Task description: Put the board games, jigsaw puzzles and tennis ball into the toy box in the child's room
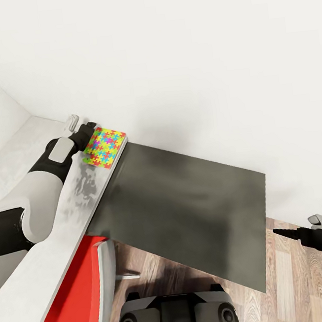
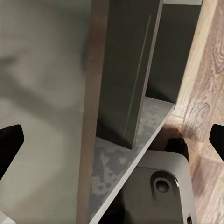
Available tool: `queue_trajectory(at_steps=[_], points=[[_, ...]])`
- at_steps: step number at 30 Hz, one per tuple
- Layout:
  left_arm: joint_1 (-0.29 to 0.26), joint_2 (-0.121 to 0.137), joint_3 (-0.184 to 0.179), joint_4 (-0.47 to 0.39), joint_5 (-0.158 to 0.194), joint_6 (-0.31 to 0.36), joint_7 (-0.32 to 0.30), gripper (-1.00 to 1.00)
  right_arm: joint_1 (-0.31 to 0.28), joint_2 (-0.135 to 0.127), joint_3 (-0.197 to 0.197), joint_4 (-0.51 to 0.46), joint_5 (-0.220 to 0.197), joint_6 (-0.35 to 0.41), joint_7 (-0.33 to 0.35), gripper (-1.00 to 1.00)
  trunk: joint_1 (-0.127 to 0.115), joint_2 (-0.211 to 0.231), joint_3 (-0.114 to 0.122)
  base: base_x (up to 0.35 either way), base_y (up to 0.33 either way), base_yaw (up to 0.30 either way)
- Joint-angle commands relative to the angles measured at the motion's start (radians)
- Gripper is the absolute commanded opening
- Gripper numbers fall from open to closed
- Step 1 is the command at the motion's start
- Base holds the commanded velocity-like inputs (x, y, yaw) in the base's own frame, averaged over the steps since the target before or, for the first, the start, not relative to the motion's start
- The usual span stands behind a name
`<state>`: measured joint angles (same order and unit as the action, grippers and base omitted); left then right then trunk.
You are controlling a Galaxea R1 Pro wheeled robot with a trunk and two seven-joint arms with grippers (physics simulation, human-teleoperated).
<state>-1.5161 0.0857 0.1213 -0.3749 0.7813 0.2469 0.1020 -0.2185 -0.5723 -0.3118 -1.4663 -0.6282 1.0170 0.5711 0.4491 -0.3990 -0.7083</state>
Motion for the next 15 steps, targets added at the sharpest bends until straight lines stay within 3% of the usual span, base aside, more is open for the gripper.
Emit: queue_trajectory(at_steps=[1, 10, 15], points=[[0.001, 0.0, 0.003, 0.061, -0.001, 0.006, 0.011, 1.0, -0.001, 0.0, -0.001, 0.0, 0.006, 0.005, 0.007, 1.0, 0.001, -0.001, -0.001, 0.0, 0.0, 0.0], [0.015, -0.004, 0.004, 0.043, 0.012, 0.013, 0.006, 1.0, -0.001, 0.0, -0.001, 0.0, 0.006, 0.005, 0.007, 1.0, 0.001, -0.001, -0.001, 0.0, 0.0, 0.0], [0.017, -0.007, 0.003, 0.041, 0.045, 0.016, 0.006, 1.0, -0.001, 0.0, -0.001, 0.0, 0.006, 0.005, 0.007, 1.0, 0.001, -0.001, -0.001, 0.0, 0.0, 0.0]])
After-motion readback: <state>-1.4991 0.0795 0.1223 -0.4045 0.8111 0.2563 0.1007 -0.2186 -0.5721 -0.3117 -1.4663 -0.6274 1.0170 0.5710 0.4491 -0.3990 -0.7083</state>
